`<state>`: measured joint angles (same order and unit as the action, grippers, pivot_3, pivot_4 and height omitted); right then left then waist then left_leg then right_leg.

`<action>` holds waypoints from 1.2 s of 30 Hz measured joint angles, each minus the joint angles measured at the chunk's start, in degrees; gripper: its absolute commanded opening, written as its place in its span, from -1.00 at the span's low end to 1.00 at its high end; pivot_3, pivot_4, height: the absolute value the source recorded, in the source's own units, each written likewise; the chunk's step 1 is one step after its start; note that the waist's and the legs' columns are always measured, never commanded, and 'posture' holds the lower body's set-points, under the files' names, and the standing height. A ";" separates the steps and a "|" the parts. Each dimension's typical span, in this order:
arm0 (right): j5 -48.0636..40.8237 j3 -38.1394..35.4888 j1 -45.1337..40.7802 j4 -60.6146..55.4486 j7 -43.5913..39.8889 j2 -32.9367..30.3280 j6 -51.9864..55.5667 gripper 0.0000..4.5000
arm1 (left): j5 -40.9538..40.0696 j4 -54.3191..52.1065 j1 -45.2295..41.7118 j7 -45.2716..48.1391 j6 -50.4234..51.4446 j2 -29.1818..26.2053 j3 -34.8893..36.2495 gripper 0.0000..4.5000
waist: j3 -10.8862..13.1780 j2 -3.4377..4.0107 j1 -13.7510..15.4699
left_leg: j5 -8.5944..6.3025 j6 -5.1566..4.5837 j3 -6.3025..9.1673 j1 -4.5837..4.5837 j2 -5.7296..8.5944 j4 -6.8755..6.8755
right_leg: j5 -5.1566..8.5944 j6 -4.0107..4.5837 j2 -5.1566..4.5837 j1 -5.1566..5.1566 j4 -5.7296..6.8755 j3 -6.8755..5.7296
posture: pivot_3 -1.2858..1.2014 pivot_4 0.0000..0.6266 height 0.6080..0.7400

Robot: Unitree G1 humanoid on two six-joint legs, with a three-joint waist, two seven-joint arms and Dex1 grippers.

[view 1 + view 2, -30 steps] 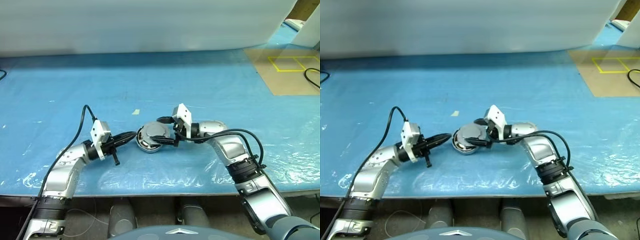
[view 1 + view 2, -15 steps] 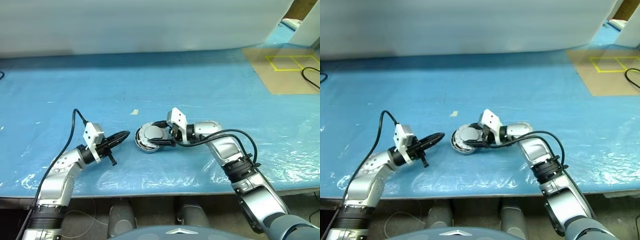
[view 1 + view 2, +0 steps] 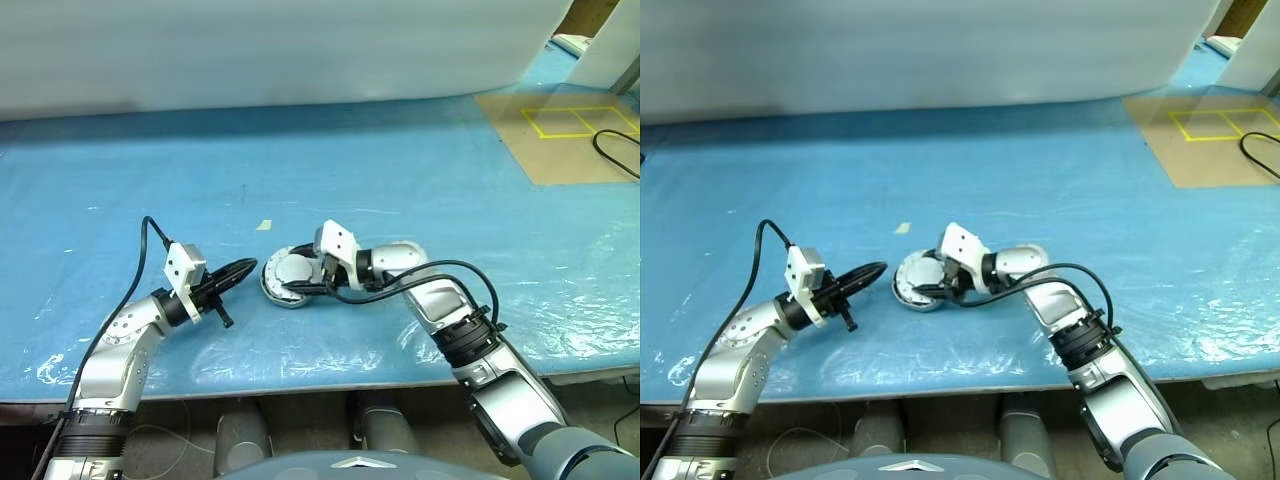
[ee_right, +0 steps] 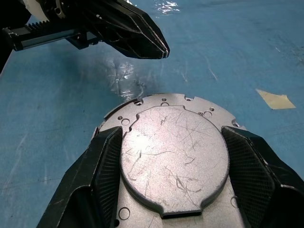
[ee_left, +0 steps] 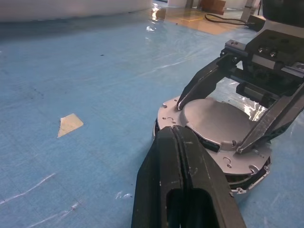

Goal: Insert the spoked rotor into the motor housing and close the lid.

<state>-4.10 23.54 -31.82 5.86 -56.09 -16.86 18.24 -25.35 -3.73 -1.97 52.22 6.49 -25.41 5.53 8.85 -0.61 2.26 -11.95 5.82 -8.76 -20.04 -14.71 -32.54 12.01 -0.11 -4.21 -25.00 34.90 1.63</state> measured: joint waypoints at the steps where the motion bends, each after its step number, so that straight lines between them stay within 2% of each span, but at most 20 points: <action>1: 0.50 0.31 -0.22 -0.11 0.07 0.00 0.00 0.31 | 0.00 0.00 0.03 -0.03 0.00 0.05 0.00 -1.00 | 0.00 0.00 0.00 | 0.00 0.00 0.00 0.00 0.00 -0.01 | 0.00 0.00 0.00 0.00 0.00 0.00 | 0.03 -0.52 1.00; 9: 2.48 1.72 -1.64 -2.03 1.41 0.95 5.49 0.31 | 0.06 0.00 0.23 -0.39 -0.06 0.72 -0.02 -1.00 | 0.00 0.00 0.01 | 0.00 0.00 0.00 0.03 0.00 -0.07 | 0.00 0.00 0.00 0.01 0.08 0.02 | 0.03 -0.52 1.00; 27: 1.05 0.16 -2.38 -3.86 5.59 4.96 18.09 0.31 | 0.18 0.04 0.43 -1.23 -0.45 0.76 -0.02 -1.00 | -0.01 0.01 -0.05 | 0.00 0.00 0.00 0.19 0.00 -0.20 | 0.00 0.01 0.00 0.05 0.36 0.11 | 0.03 -0.52 1.00; 36: 3.42 3.01 -2.59 -2.87 5.93 3.24 11.71 0.31 | 0.20 0.71 0.42 -1.24 -0.50 0.76 -0.02 -1.00 | -0.01 0.01 -0.05 | 0.00 0.01 0.00 0.19 0.01 -0.22 | 0.01 0.01 0.00 0.05 0.45 0.14 | 0.03 -0.52 1.00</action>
<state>-0.68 26.55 -34.41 3.00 -50.15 -13.62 29.94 -25.14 -3.02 -1.55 50.99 5.99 -24.65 5.51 8.83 -0.60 2.22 -11.96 5.82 -8.75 -19.85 -14.71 -32.76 12.02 -0.10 -4.21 -24.95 35.34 1.77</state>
